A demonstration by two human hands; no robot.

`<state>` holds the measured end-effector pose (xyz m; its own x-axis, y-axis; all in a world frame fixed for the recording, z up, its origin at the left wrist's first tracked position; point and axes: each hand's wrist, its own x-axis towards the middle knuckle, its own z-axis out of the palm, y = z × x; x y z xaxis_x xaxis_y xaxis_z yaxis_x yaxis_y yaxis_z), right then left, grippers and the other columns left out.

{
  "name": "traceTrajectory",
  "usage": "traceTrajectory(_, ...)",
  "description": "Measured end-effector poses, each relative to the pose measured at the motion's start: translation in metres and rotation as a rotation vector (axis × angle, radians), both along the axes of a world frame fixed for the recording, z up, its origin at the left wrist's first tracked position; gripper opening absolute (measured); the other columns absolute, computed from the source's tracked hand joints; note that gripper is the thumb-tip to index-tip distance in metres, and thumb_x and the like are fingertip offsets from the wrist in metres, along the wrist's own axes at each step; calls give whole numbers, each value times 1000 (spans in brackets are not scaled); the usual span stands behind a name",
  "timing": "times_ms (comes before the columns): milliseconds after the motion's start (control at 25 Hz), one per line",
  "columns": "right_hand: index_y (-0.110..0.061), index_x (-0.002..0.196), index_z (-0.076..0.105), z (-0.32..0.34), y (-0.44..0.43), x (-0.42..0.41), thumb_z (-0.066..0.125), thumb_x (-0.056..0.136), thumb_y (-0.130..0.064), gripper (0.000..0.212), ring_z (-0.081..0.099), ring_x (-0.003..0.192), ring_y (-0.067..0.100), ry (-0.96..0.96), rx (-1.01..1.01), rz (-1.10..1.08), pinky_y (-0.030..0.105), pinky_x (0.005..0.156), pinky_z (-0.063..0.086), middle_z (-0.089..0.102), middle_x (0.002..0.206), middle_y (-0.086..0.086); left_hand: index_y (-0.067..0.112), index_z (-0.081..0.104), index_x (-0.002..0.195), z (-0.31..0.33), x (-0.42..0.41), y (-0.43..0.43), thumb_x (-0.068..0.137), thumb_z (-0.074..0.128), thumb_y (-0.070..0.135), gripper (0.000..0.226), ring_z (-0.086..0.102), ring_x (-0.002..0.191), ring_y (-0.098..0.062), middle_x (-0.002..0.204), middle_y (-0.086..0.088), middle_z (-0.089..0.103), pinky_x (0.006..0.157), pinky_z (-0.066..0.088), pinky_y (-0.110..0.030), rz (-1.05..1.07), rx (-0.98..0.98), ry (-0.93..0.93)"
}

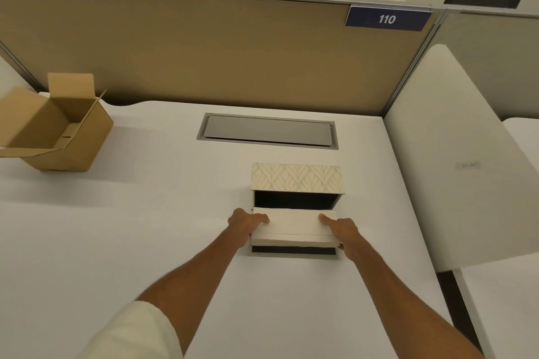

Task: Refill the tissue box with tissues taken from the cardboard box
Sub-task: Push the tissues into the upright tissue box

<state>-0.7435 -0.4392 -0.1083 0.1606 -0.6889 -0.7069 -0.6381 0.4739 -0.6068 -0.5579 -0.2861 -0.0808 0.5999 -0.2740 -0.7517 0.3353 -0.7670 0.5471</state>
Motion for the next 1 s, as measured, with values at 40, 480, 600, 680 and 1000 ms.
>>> traceTrajectory(40, -7, 113, 46, 1, 0, 1, 67, 81, -49, 57, 47, 97, 25, 11, -8, 4, 38, 86, 44, 49, 107, 8, 2, 46, 123, 2, 1, 0, 75, 78, 28, 64, 55, 110, -29, 126, -18, 54, 82, 51, -33, -1, -4, 6)
traceTrajectory(480, 0, 127, 44, 8, -1, 0, 62, 85, -51, 68, 47, 96, 26, 72, -61, -9, 39, 91, 46, 49, 107, 12, 2, 44, 128, 5, -2, 2, 80, 75, 28, 63, 53, 101, -26, 125, -16, 54, 79, 46, -32, -25, -24, 12)
traceTrajectory(600, 1, 125, 46, 14, 0, 0, 59, 87, -51, 67, 50, 97, 27, 149, -100, 75, 37, 89, 46, 56, 120, 18, 2, 45, 130, 3, -8, 3, 83, 70, 32, 61, 54, 112, -28, 128, -16, 54, 88, 48, -33, -84, 2, -62)
traceTrajectory(680, 1, 124, 48, 19, 3, 0, 56, 88, -52, 64, 53, 99, 27, 198, -170, 167, 36, 89, 45, 57, 124, 18, 3, 46, 128, 5, -12, 4, 86, 64, 38, 57, 56, 114, -28, 127, -13, 56, 92, 48, -34, -198, 33, -158)
traceTrajectory(1000, -17, 120, 57, 38, 11, -10, 65, 76, -59, 61, 59, 107, 19, 117, -956, 767, 28, 87, 47, 63, 121, 3, 13, 55, 120, 5, -33, 13, 79, 57, 56, 60, 59, 100, -22, 114, -5, 61, 83, 47, -33, -816, -196, -1181)
